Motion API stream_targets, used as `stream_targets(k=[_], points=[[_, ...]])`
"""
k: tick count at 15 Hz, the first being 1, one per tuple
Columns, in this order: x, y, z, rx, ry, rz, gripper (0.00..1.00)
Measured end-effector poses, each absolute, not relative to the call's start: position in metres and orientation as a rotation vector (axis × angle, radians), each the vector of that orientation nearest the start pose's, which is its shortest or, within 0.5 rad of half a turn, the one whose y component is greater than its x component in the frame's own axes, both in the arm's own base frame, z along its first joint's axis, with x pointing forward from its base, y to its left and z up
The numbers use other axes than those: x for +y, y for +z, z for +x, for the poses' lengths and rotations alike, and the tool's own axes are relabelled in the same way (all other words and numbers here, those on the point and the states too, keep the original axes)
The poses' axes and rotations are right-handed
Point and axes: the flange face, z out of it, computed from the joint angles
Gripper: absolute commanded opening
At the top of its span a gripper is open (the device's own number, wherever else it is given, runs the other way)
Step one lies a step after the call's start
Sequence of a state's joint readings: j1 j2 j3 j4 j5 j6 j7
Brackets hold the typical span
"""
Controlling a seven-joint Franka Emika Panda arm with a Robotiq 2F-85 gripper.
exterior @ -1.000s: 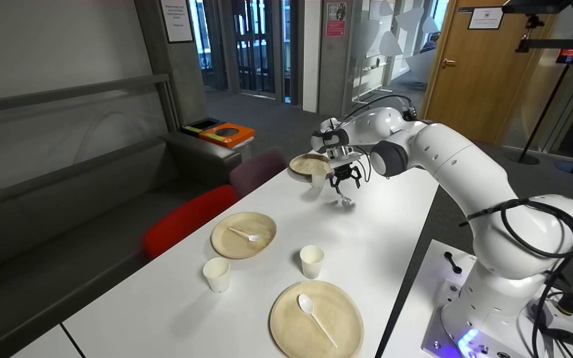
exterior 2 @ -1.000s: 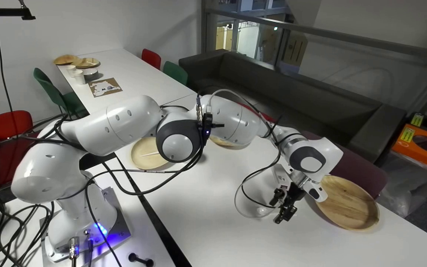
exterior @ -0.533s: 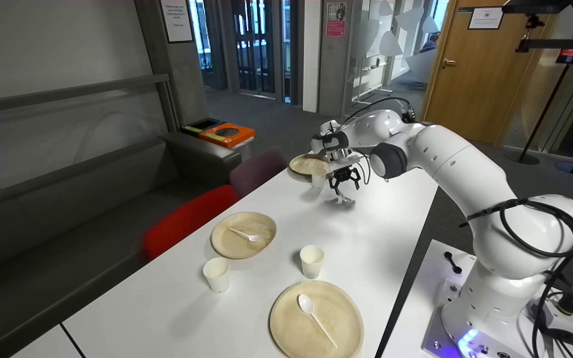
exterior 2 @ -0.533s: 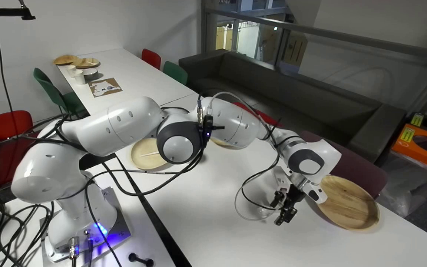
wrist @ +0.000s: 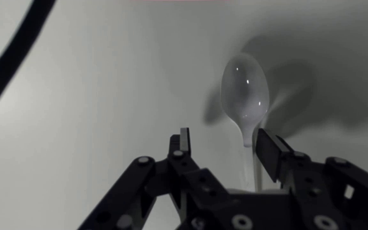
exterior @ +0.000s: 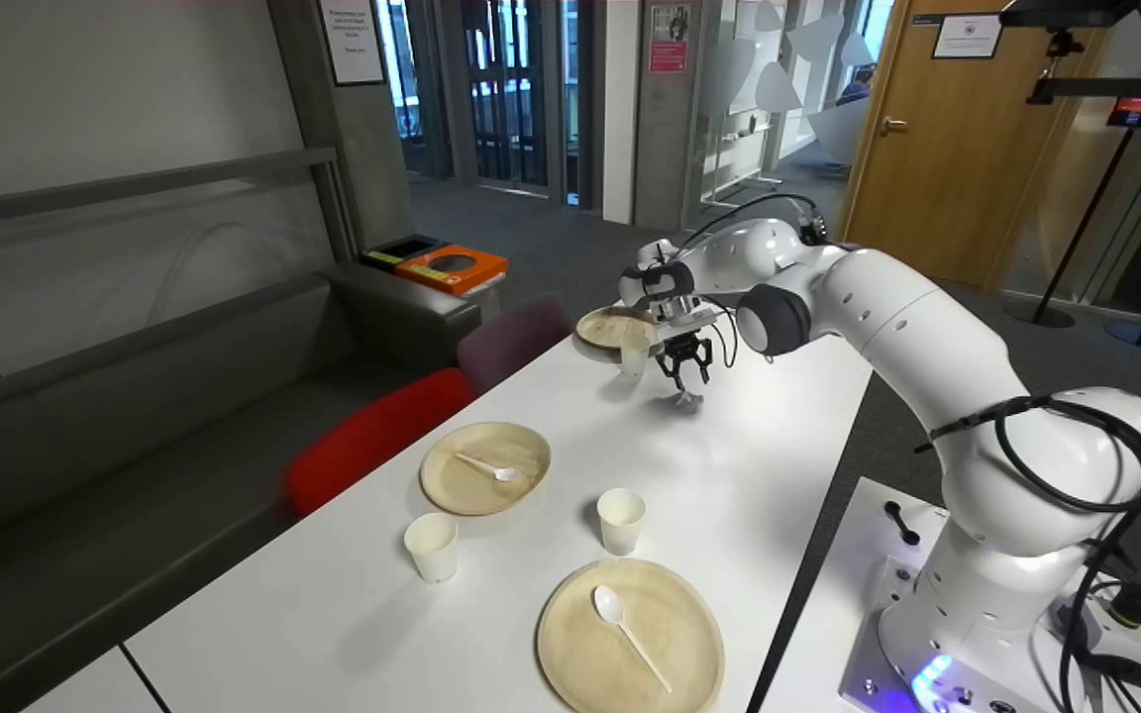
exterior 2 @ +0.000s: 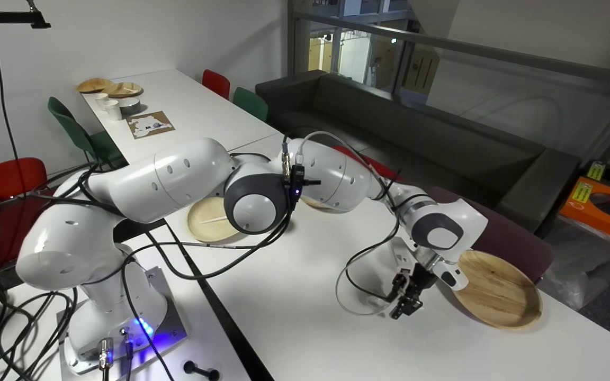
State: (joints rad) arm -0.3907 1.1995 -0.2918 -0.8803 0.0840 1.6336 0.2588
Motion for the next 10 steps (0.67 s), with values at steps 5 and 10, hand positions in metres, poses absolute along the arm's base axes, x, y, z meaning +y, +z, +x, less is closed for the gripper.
stream_targets(k=[5,10], points=[[-0.3931,0.1376,0.6257,1.304,0.708,-2.920,0.46],[-0.3938,0.1376,0.6270,1.305,0.690,-2.926,0.20]])
